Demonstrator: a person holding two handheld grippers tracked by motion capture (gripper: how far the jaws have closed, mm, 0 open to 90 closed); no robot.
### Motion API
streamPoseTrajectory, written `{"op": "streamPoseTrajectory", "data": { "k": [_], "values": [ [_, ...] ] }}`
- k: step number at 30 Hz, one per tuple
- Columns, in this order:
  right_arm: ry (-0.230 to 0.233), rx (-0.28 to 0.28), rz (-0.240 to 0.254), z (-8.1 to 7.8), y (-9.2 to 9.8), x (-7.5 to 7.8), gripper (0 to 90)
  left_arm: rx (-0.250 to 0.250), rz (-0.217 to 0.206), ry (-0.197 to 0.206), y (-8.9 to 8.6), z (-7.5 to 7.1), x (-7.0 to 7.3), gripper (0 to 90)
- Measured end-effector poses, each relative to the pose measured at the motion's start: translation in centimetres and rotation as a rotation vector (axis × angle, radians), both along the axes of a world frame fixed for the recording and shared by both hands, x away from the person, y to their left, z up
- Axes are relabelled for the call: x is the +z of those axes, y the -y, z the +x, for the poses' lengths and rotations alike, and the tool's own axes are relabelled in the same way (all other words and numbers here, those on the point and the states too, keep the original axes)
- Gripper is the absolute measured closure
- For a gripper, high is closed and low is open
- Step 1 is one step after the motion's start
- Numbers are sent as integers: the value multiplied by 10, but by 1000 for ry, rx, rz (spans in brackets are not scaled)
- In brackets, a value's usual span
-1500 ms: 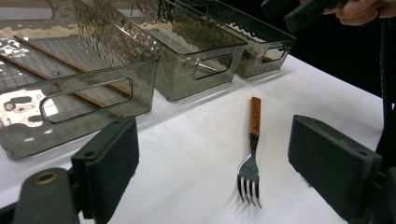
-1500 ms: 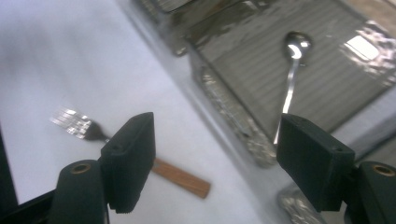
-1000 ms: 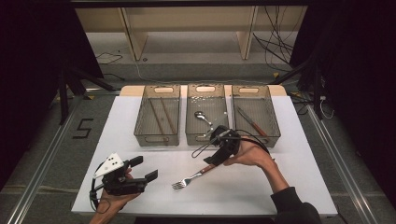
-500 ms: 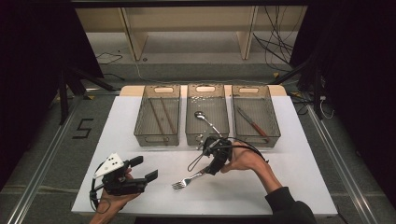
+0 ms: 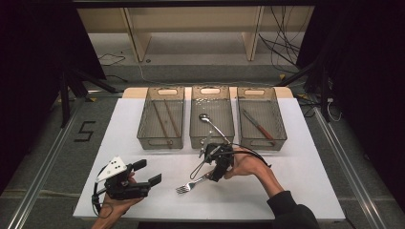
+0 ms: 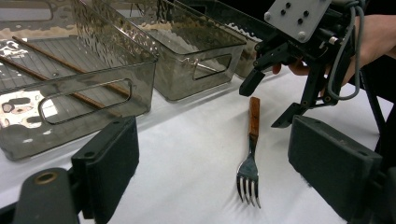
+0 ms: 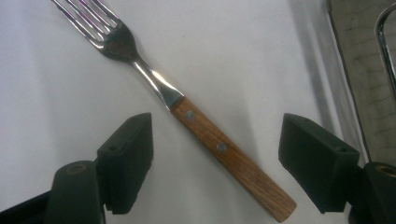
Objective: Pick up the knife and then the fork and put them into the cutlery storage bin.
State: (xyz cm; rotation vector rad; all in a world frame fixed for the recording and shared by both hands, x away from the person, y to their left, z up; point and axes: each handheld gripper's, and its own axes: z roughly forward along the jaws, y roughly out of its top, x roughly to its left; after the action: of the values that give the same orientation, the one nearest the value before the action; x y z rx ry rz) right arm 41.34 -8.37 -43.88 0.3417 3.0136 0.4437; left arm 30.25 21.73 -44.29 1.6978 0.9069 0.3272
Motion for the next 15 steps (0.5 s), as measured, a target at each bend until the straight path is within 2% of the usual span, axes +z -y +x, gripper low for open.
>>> {"op": "streamPoseTrajectory", "data": {
  "k": [15],
  "values": [
    [-12, 18, -23, 3, -1, -10, 358, 0, 0, 1, 0, 0, 0, 159]
  ]
}}
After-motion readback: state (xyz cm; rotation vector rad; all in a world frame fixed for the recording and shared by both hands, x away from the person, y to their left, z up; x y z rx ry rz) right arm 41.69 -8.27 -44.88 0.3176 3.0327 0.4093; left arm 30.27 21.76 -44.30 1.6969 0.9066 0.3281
